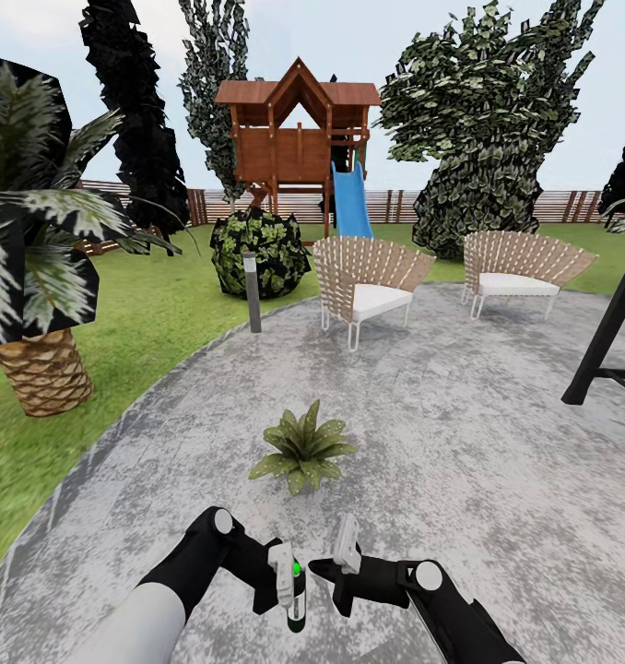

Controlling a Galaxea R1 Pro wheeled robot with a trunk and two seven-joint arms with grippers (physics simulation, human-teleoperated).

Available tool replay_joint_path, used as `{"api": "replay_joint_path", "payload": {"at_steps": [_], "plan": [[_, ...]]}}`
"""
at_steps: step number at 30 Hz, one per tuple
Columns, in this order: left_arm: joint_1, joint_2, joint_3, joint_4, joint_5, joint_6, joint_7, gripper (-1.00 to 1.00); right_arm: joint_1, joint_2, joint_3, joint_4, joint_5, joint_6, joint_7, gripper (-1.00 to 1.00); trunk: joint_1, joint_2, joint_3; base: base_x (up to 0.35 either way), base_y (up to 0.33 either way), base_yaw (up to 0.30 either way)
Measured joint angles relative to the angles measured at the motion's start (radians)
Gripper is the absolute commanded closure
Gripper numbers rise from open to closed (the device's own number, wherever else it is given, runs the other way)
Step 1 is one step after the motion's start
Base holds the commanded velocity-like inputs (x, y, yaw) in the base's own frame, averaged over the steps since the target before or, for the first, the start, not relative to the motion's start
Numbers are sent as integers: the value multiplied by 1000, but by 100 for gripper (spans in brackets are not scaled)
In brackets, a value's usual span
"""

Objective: Pick up the pesticide atomizer in the garden and spray insectifuge to fully cover both potted plants in the garden.

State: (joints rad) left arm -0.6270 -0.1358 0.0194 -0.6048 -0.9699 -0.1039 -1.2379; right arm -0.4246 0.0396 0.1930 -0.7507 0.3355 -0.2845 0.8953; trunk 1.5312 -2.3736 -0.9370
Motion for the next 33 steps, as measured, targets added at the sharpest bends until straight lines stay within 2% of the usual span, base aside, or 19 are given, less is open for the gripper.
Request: {"api": "replay_joint_path", "payload": {"at_steps": [17, 33], "plan": [[0, -4, 1, 0, 37, -1, 0, 100, 0, 0, 0, 0, 0, 0, 0, 100, 0, 0, 0, 0, 0, 0], [0, -2, 0, 1, 38, -2, 0, 100, 0, 0, 0, 0, 1, 0, 0, 100, 0, 0, 0, 0, 0, 0]]}}
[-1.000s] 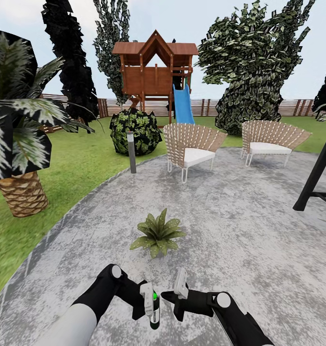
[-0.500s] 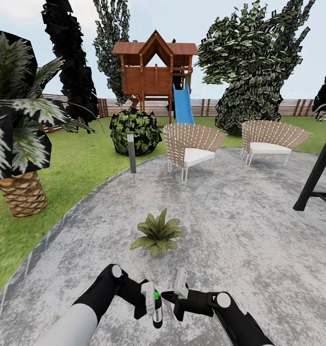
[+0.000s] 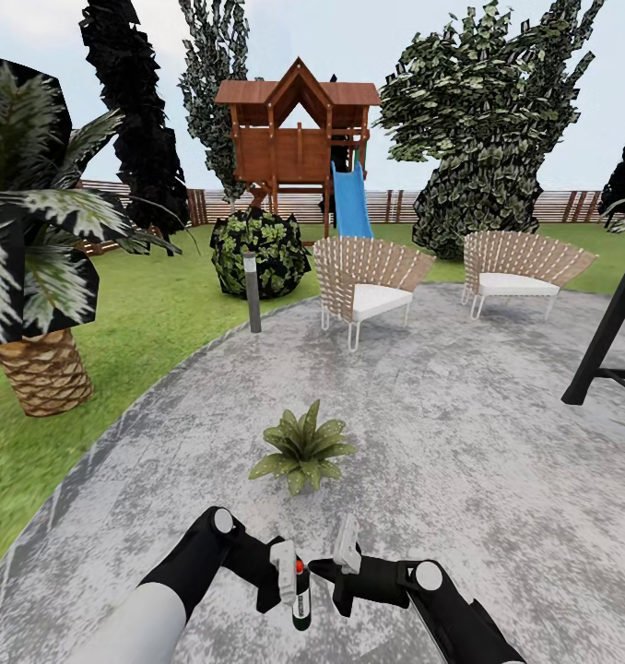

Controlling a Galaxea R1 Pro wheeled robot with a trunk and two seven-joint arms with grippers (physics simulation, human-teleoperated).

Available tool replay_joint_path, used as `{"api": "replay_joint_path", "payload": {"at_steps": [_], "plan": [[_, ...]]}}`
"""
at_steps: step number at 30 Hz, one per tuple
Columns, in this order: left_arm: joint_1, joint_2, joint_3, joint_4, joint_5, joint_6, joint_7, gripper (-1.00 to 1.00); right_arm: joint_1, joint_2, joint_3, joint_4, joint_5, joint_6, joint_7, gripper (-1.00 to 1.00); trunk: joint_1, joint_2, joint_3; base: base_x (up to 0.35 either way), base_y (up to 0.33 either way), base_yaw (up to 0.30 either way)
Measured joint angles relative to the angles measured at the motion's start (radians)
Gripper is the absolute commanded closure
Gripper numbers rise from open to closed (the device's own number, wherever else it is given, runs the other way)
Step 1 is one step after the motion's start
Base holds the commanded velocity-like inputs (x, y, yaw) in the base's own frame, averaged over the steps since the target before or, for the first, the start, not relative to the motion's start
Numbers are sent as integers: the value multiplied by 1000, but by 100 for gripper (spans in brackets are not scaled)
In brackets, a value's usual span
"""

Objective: Pick up the pesticide atomizer in the garden and spray insectifuge to fully cover both potted plants in the garden.

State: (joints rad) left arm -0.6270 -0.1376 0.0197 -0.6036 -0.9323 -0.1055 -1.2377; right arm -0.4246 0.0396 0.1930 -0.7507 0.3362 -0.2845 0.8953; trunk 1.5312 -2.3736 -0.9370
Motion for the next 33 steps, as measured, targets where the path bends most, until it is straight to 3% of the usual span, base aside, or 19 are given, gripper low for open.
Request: {"api": "replay_joint_path", "payload": {"at_steps": [4, 13, 14, 16, 17, 19, 21, 23, 25, 27, 28, 29, 31, 33], "plan": [[1, 21, -3, 0, -12, -2, 0, 100, 0, 1, 1, 1, 0, 0, -1, 100, 0, 0, 0, 0, 0, 0], [4, 190, -3, 1, -15, -3, 0, 100, 0, 1, 2, 0, 0, 0, -2, 100, 0, 0, 0, 0, 0, 0], [6, 210, -4, 1, -14, -3, 0, 100, 0, 1, 2, 0, 0, 0, -2, -100, 0, 0, 0, 0, 0, 0], [24, 242, -4, 1, -17, -5, 0, 100, 0, 0, 2, 0, 0, 0, -2, -100, 0, 0, 0, 0, 0, 0], [71, 291, -3, -1, -20, -5, 0, 100, 0, -1, 2, 1, 1, 0, -2, -100, 0, 0, 0, 0, 0, 0], [97, 351, 0, 0, -19, -5, 16, 100, 0, -12, -2, 3, 1, 1, -9, -100, 0, 0, 0, 0, 0, 0], [113, 361, 3, 0, -15, -3, 69, 100, 0, -34, -2, 5, 1, 1, -34, -100, 0, 0, 0, 0, 0, 0], [132, 363, 5, 1, -5, 2, 172, 100, 0, -56, -4, 25, 1, -2, -85, -100, 0, 0, 0, 0, 0, 0], [138, 363, 9, 3, 3, 6, 244, 100, 0, -65, -4, 57, -1, -4, -134, -100, 0, 0, 0, 0, 0, 0], [154, 358, 40, 42, 32, 6, 349, 100, 1, -70, -4, 131, -4, -5, -228, -100, 0, 0, 0, 0, 0, 0], [159, 355, 73, 80, 62, 3, 410, 100, 2, -71, -5, 176, -6, -5, -287, -100, 0, 0, 0, 0, 0, 0], [161, 353, 117, 142, 114, -4, 494, 100, 2, -72, -7, 241, -8, -7, -373, -100, 0, 0, 0, 0, 0, 0], [162, 352, 156, 207, 181, -22, 577, 100, 2, -72, -20, 316, -16, -11, -477, -100, 0, 0, 0, 0, 0, 0], [163, 350, 186, 283, 291, -92, 708, 100, 2, -70, -68, 422, -39, -47, -639, -100, 0, 0, 0, 0, 0, 0]]}}
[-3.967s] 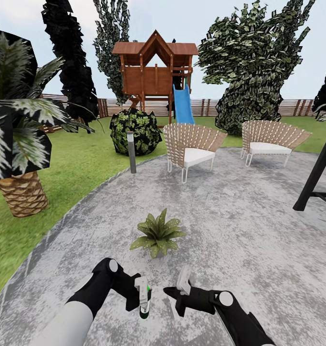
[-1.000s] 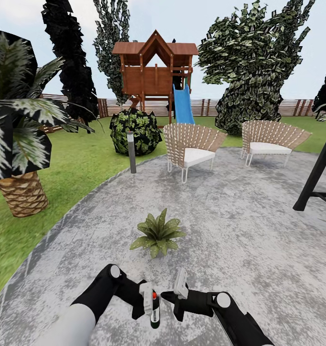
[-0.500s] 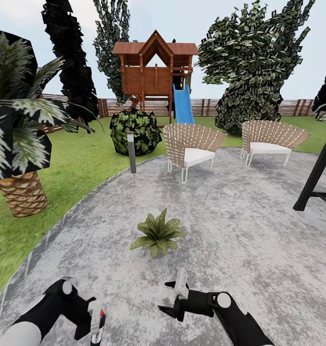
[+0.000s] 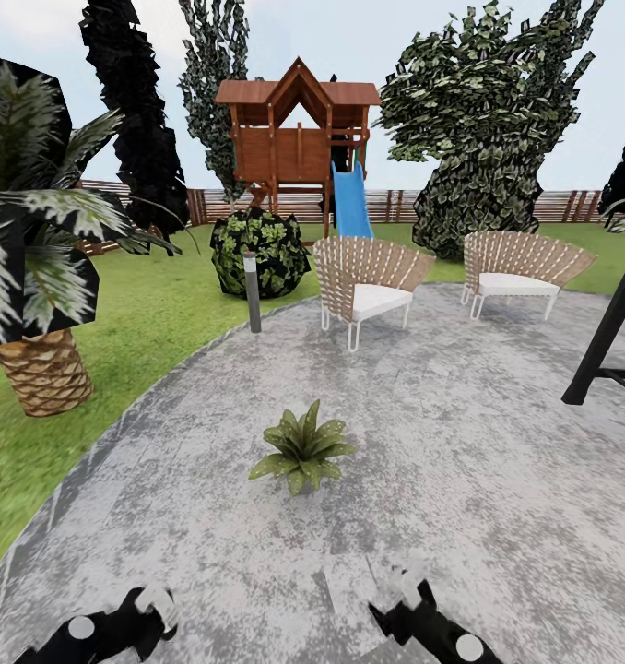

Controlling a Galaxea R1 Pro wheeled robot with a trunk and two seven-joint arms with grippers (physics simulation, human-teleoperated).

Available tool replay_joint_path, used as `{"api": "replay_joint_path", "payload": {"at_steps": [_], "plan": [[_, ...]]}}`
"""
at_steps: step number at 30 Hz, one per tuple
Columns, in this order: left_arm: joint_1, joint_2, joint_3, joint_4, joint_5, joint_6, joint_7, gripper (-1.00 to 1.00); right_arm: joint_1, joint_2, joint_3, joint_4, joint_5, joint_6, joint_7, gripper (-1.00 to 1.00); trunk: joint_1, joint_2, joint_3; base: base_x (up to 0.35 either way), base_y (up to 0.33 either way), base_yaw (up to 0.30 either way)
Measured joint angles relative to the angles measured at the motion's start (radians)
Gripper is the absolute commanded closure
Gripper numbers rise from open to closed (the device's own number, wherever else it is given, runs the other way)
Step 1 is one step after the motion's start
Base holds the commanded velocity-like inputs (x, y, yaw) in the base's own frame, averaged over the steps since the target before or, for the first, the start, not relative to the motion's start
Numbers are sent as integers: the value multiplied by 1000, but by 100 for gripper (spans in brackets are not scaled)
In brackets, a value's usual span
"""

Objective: Pick up the pesticide atomizer in the garden and spray insectifuge to fully cover both potted plants in the garden.

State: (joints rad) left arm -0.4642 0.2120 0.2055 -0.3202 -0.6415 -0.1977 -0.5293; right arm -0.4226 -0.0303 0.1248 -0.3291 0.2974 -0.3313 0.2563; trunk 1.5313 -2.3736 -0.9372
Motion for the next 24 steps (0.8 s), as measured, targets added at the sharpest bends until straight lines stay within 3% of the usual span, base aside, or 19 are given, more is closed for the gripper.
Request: {"api": "replay_joint_path", "payload": {"at_steps": [2, 5, 8, 12, 15, 24], "plan": [[0, -7, 7, 67, 94, -61, 117, 100, 0, 3, -40, 78, -21, -63, -109, -100, 0, 0, 0, 0, 0, 0], [1, -23, 9, 149, 193, -136, 258, 100, 0, 3, -55, 163, -65, -140, -243, -100, 0, 0, 0, 0, 0, 0], [11, -40, 11, 193, 251, -203, 374, 100, 1, -1, -59, 214, -127, -215, -358, -100, 0, 0, 0, 0, 0, 0], [50, -50, 10, 211, 331, -226, 477, 100, 1, -3, -59, 269, -151, -263, -429, -100, 0, 0, 0, 0, 0, 0], [56, -65, 9, 220, 345, -225, 487, 100, 1, -2, -58, 277, -153, -267, -434, -100, 0, 0, 0, 0, 0, 0], [58, -71, 11, 241, 353, -227, 488, 100, 1, 7, -58, 278, -157, -267, -436, -100, 0, 0, 0, 0, 0, 2]]}}
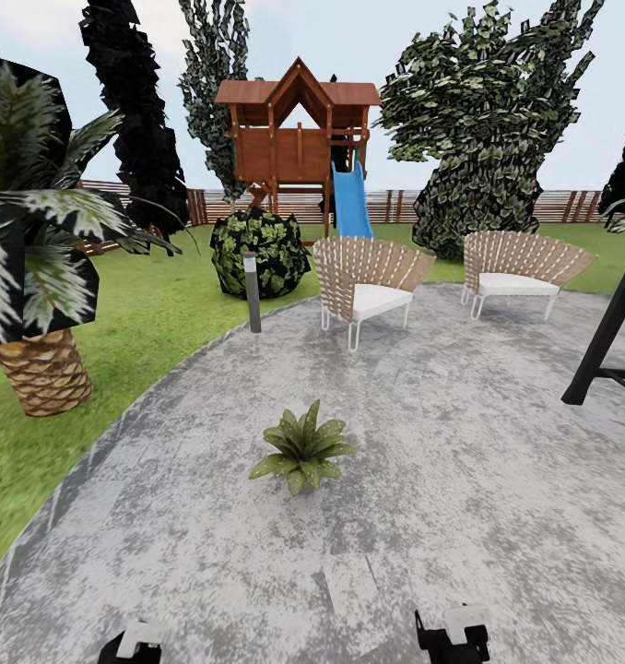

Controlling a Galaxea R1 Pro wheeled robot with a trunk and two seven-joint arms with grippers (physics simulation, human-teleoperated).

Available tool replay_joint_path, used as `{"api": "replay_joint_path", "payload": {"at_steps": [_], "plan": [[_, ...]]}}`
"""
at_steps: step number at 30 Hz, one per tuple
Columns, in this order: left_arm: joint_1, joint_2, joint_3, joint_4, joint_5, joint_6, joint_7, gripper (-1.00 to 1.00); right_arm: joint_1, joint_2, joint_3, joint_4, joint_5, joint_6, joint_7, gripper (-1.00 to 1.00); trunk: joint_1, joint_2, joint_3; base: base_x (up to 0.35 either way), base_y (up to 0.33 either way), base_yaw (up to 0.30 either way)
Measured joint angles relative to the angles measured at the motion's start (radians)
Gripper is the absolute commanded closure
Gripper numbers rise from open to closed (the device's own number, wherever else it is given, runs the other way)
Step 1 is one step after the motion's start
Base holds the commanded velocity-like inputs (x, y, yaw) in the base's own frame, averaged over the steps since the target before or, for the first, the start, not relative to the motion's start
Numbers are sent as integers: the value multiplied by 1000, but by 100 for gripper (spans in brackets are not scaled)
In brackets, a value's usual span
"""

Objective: Pick up the pesticide atomizer in the garden and spray insectifuge to fully cover both potted plants in the garden.

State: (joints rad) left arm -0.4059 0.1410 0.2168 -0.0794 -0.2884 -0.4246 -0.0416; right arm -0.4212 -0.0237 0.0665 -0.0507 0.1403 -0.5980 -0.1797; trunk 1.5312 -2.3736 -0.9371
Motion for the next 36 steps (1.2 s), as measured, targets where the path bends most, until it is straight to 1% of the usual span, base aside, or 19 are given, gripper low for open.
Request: {"api": "replay_joint_path", "payload": {"at_steps": [2, 3, 5, 7, 10, 16, 20, 26, 34, 36], "plan": [[0, 1, 3, -1, 6, 1, 4, 100, 0, -1, -4, 0, -1, 0, 0, -100, 0, 0, 0, 0, 0, 150], [0, 1, 6, -1, 15, 1, 4, 100, 0, -2, -8, 0, -1, 0, 0, -100, 0, 0, 0, -17, -5, 227], [4, 2, 11, -1, 54, 0, 3, 100, 0, -3, -34, 0, -3, 0, 0, -100, 0, 0, 0, -96, -64, 256], [15, 2, 11, -2, 76, -1, 3, 100, 0, -5, -56, 1, -3, 0, -1, -100, 0, 0, 0, -217, -116, 271], [20, 2, 11, -3, 85, -2, 3, 100, 0, -7, -71, 1, -1, 1, -2, -100, 1, 0, 0, -287, -91, 276], [22, 2, 12, -4, 88, -2, 4, 100, 0, -10, -76, 1, -1, 1, -2, -100, 1, 0, 0, -330, -13, 277], [22, 0, 13, -3, 93, 0, 5, 100, 0, -5, -75, 1, 0, 1, -2, -100, 1, 0, 0, -298, 0, 279], [22, 4, 13, -4, 163, 0, 4, 100, 0, 3, -74, 2, 0, 1, -2, -100, 0, 0, -2, -67, 0, 281], [22, 3, 10, -5, 169, -2, 2, 100, 1, 4, -74, 21, 2, 1, 4, -100, 0, 0, -7, -1, 0, 278], [23, 4, 10, -5, 169, -2, 3, 100, 1, 4, -73, 21, 2, 1, 3, -100, -8, 14, -3, 0, 0, 278]]}}
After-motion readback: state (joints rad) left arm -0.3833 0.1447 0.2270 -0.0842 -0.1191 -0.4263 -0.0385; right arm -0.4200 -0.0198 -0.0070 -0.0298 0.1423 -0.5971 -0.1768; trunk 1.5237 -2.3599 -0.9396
